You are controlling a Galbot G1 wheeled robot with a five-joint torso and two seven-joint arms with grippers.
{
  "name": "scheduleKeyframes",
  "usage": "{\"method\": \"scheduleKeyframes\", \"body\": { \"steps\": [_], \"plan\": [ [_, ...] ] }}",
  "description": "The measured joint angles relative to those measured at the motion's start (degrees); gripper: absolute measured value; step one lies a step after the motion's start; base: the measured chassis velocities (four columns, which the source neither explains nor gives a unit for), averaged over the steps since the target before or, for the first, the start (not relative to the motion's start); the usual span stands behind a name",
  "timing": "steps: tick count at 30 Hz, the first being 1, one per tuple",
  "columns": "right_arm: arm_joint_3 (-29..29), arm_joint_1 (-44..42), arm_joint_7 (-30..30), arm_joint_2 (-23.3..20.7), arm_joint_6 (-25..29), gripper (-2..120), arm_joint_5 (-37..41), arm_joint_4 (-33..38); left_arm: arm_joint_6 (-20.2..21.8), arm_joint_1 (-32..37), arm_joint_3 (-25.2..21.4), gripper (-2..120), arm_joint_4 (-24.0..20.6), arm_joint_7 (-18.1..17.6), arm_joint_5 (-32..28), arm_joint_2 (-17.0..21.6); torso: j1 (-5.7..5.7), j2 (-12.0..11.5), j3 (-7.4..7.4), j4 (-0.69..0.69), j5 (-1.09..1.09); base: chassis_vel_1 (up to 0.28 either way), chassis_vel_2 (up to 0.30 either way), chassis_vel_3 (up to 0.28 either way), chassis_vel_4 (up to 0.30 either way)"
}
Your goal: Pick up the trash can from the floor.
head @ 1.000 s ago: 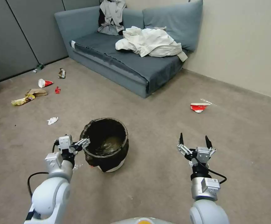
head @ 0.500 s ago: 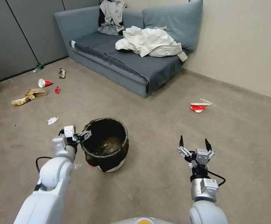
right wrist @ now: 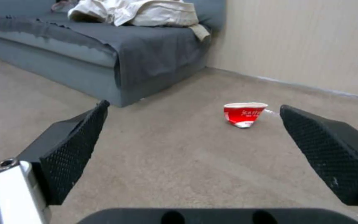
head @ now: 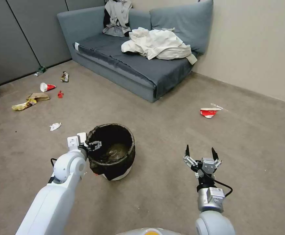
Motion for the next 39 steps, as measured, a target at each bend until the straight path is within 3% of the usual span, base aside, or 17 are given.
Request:
{"method": "scheduleKeyframes", "body": {
  "steps": [3,12,16,30,33,39],
  "plan": [
    [0.00,0.01,-0.01,-0.01,-0.02,100,-0.01,-0.03,-0.06,-0.24,0.25,100,0.49,-0.30,0.00,-0.10,0.00,0.00,0.00,-0.01,0.00,0.000,0.000,0.000,0.000],
    [-0.34,0.08,-0.06,0.09,-0.12,100,-0.13,-0.15,-0.28,-0.53,0.92,75,1.47,-2.29,-1.50,-0.64,0.00,0.00,0.00,-0.01,0.00,0.000,0.000,0.000,0.000],
    [-0.37,0.16,-0.09,0.05,-0.26,100,-0.14,-0.22,-0.36,-0.69,1.17,56,1.76,-3.06,-2.30,-0.97,0.00,0.00,0.00,-0.01,0.00,0.000,0.000,0.000,0.000],
    [-0.46,0.70,-0.10,0.13,-0.32,100,-0.14,-0.72,-0.49,0.39,1.08,8,0.22,-2.99,-2.57,-0.48,0.00,0.00,0.00,-0.01,0.00,0.000,0.000,0.000,0.000],
    [-0.50,0.88,-0.10,0.19,-0.32,100,-0.13,-0.74,-0.72,0.80,0.94,4,-0.59,-2.72,-2.61,-0.39,0.00,0.00,0.00,-0.02,-0.02,0.000,0.000,0.000,0.000],
    [-0.63,1.05,-0.10,0.16,-0.32,100,-0.13,-0.72,-6.11,3.61,0.08,1,-4.79,-0.77,-1.28,-0.21,0.00,0.00,0.00,0.00,0.00,0.000,0.000,0.000,0.000]
  ]
}}
